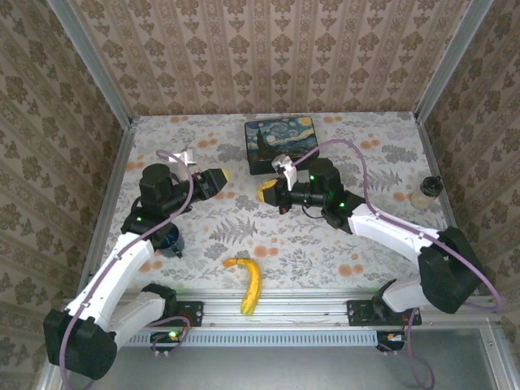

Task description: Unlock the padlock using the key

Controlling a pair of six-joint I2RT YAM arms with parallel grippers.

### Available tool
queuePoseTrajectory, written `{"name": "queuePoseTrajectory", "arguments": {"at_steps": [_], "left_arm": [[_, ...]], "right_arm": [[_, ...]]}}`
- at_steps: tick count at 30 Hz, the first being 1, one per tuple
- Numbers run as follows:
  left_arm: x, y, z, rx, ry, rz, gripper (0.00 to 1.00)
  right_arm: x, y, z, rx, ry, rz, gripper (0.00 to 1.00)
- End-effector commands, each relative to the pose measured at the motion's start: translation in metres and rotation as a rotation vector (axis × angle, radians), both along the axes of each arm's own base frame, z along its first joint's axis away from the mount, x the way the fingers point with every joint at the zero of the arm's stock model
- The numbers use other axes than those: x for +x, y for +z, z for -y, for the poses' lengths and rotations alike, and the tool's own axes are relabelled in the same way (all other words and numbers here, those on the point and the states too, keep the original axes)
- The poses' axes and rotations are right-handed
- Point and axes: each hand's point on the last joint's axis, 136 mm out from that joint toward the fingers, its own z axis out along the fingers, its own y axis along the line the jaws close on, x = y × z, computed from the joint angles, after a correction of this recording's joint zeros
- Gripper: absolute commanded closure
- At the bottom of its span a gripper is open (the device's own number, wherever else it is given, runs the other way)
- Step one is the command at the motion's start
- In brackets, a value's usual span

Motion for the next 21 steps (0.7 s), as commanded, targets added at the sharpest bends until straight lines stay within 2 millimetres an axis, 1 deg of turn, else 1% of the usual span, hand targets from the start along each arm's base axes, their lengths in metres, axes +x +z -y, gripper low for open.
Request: {"name": "queuePoseTrajectory", "arguments": {"at_steps": [1,5,8,10,12,14,18,19,21], "left_arm": [[-0.016,0.022,0.012,0.000,-0.139,0.153,0.55],[-0.030,0.034,0.024,-0.012,-0.249,0.222,0.54],[-0.040,0.039,0.032,-0.018,-0.315,0.263,0.54],[-0.050,0.045,0.039,-0.031,-0.368,0.309,0.55],[-0.064,0.049,0.047,-0.044,-0.452,0.361,0.57],[-0.077,0.051,0.053,-0.055,-0.526,0.404,0.56],[-0.086,0.048,0.057,-0.075,-0.597,0.447,0.55],[-0.094,0.046,0.063,-0.086,-0.635,0.450,0.55],[-0.095,0.043,0.064,-0.089,-0.650,0.448,0.53]], "right_arm": [[-0.046,0.032,-0.005,0.066,0.222,0.031,1.00],[-0.065,0.042,-0.002,0.055,0.306,0.042,1.00],[-0.071,0.045,-0.001,0.047,0.353,0.034,1.00],[-0.071,0.045,-0.002,0.045,0.367,0.022,1.00],[-0.070,0.047,-0.004,0.057,0.383,0.004,1.00],[-0.069,0.049,-0.005,0.070,0.402,-0.013,1.00],[-0.065,0.049,-0.009,0.074,0.412,-0.035,1.00],[-0.065,0.049,-0.009,0.075,0.418,-0.039,1.00],[-0.065,0.050,-0.010,0.076,0.427,-0.046,1.00]]}}
